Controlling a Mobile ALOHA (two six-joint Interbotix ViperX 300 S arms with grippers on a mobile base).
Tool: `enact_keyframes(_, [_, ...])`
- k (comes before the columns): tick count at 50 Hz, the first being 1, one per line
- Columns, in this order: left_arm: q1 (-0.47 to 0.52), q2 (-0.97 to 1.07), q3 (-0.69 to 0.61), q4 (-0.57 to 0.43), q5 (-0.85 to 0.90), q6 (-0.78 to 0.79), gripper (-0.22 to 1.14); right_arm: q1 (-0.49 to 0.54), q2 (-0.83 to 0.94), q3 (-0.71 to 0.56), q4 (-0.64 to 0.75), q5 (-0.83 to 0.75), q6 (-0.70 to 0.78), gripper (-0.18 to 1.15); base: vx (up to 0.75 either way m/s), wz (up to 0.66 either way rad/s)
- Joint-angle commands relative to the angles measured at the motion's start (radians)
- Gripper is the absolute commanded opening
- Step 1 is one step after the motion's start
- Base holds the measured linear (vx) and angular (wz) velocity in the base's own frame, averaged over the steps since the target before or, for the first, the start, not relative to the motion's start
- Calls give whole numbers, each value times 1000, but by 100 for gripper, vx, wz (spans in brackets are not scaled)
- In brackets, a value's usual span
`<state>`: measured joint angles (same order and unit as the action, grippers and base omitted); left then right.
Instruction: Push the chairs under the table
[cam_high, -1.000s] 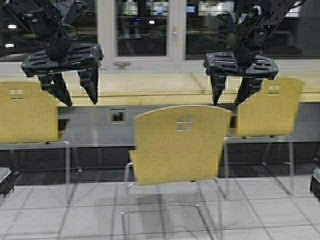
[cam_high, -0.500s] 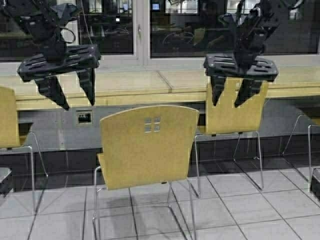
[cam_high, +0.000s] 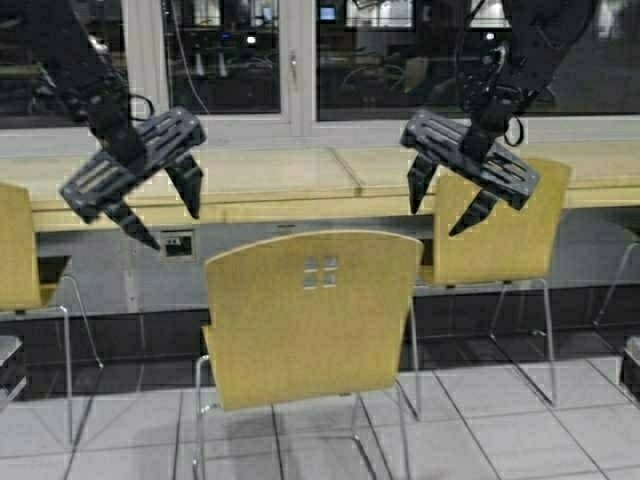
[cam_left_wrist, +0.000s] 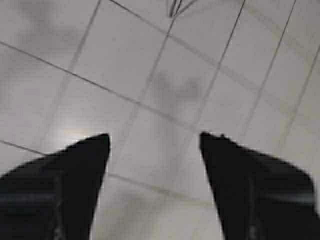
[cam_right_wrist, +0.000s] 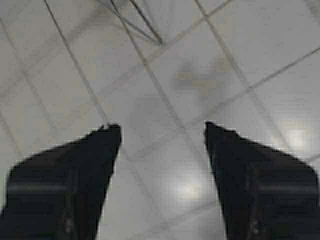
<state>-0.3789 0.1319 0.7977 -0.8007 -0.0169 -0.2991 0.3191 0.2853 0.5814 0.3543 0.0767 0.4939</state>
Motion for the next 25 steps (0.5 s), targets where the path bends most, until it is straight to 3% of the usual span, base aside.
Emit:
enact_keyframes(1, [-43, -5, -61, -84, -9, -8, 90, 0, -21, -37, 66, -6, 23, 88, 28, 11])
enact_keyframes(13, [-49, 18, -124, -247, -17, -31, 90, -2, -14, -101, 204, 0, 52, 88, 29, 8])
enact_keyframes(25, [-49, 77, -121, -290, -5, -66, 90, -2, 9, -158, 268, 74, 54, 88, 30, -5])
